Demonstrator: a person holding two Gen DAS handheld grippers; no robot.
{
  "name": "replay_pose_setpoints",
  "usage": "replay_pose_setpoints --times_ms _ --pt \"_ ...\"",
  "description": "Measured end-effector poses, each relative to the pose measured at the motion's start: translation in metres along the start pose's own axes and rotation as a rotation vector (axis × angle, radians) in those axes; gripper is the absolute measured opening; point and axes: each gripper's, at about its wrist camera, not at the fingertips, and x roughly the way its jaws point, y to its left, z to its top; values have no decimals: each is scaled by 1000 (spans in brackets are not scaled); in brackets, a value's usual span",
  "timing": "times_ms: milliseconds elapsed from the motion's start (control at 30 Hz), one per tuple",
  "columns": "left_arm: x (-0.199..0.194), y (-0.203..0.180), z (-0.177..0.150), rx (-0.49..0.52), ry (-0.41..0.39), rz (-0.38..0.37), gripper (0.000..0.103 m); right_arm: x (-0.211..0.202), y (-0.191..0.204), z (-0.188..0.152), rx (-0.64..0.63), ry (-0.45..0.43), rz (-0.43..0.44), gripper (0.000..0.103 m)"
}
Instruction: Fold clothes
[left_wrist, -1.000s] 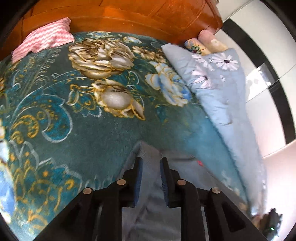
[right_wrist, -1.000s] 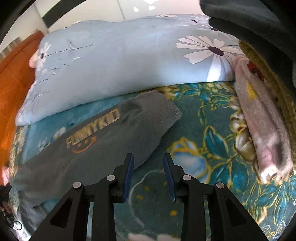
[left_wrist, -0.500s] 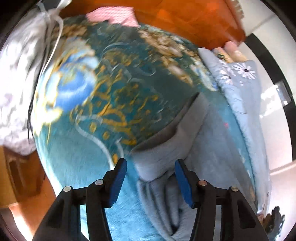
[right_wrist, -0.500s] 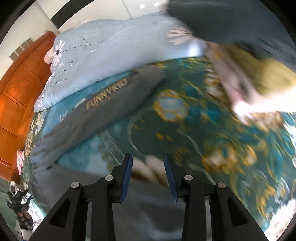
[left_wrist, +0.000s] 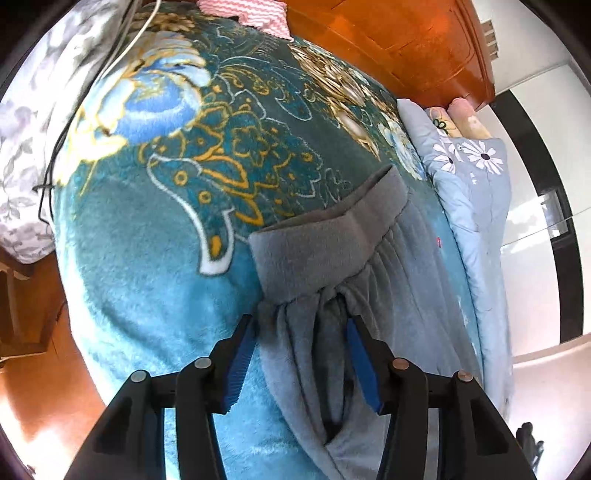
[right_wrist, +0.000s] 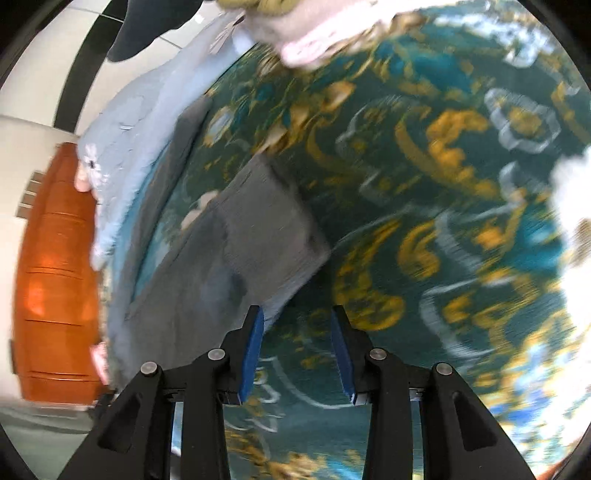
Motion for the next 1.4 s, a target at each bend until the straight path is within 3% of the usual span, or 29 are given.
replay_pose_setpoints --times_ms 200,233,300,400,633,833,1000,1200,1400 --pt "3 0 1 -23 -1 9 50 16 13 -3 -14 -10 83 38" --pt "3 1 2 -31 -2 19 39 18 14 -3 -10 -12 84 33" --pt "5 3 2 -46 -5 39 15 22 15 -2 0 -10 88 14" --pt "3 7 3 -103 -11 22 8 18 30 8 -8 -22 129 7" --pt "-42 2 12 -217 -86 -140 6 -28 96 42 -152 -171 217 5" --pt "-47 -10 25 -241 -53 -171 6 -29 129 55 -228 -177 223 5" --pt "-40 -40 60 -282 -31 -215 6 -24 193 88 -342 -244 213 5" --pt "-9 -83 107 -299 17 -185 7 25 252 162 -315 -289 96 5" --pt "54 -117 139 -261 97 -114 7 102 263 213 -241 -229 -69 5"
